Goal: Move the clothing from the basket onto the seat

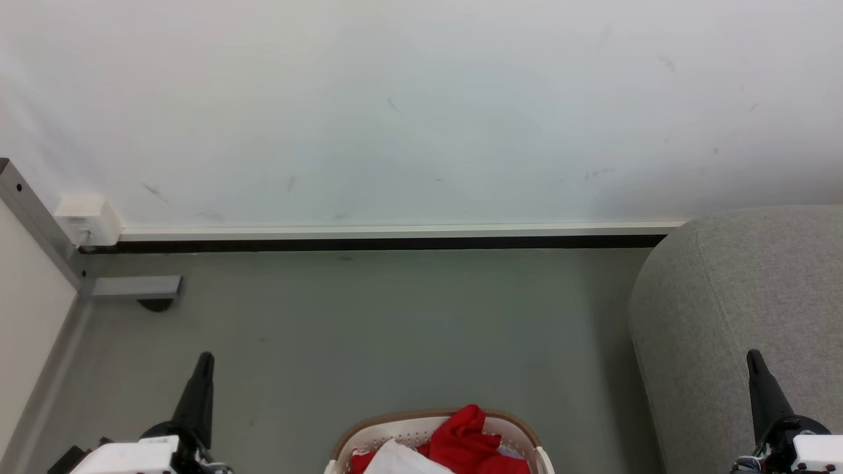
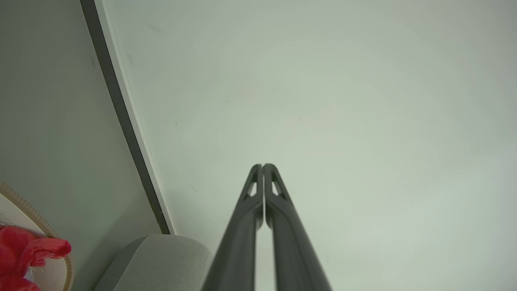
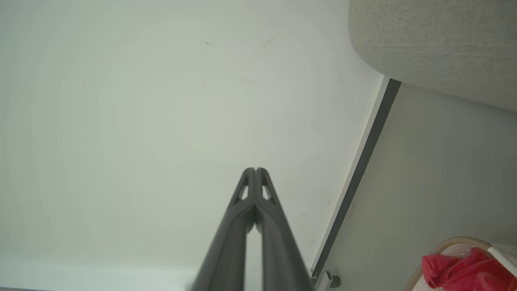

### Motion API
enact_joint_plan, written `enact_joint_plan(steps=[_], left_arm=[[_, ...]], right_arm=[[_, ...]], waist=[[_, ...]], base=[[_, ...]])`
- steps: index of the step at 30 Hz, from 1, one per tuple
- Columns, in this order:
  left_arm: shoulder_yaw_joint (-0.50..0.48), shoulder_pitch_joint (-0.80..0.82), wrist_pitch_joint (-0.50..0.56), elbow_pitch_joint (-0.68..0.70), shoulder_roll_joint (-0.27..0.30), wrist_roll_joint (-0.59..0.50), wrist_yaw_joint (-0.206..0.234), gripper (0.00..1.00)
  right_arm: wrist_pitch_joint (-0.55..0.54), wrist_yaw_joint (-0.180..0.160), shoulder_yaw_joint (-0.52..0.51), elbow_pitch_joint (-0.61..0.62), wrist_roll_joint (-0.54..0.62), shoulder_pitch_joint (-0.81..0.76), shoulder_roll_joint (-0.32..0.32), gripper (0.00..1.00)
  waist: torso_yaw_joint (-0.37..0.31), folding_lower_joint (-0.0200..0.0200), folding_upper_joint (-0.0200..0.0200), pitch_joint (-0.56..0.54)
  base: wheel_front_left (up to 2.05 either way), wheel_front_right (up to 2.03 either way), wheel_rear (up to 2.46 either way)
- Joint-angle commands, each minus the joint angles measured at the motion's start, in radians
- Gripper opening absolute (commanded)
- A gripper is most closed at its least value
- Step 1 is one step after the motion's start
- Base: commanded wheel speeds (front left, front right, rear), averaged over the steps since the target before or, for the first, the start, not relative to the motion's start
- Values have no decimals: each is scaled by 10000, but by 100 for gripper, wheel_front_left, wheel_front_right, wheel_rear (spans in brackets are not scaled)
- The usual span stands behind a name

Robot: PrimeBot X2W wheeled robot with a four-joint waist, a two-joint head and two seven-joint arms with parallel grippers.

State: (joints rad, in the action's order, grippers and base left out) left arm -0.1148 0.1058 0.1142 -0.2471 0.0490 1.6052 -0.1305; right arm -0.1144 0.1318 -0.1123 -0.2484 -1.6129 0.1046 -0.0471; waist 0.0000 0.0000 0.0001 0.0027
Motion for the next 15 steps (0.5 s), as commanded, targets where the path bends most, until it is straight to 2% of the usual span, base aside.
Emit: enact_joint_plan(steps=[1, 8, 9, 15], left_arm=[[-13, 90, 30, 28, 21, 143, -17, 0], [-13, 91, 30, 28, 21, 143, -18, 0], [2, -1, -3, 0, 1, -2, 0, 100], [190, -152, -235, -115, -23, -89, 2, 100]], right_arm=[[-27, -22, -36, 51, 1, 119, -64, 0], [-27, -22, -36, 51, 1, 119, -64, 0], [3, 0, 1, 1, 3, -1, -1, 100], [229, -1, 151, -91, 227, -183, 42, 100]], waist=[[0, 0, -1, 0], [0, 0, -1, 0], [0, 0, -1, 0], [8, 0, -1, 2]], base=[[0, 0, 0], [0, 0, 0], [0, 0, 0], [0, 0, 0]])
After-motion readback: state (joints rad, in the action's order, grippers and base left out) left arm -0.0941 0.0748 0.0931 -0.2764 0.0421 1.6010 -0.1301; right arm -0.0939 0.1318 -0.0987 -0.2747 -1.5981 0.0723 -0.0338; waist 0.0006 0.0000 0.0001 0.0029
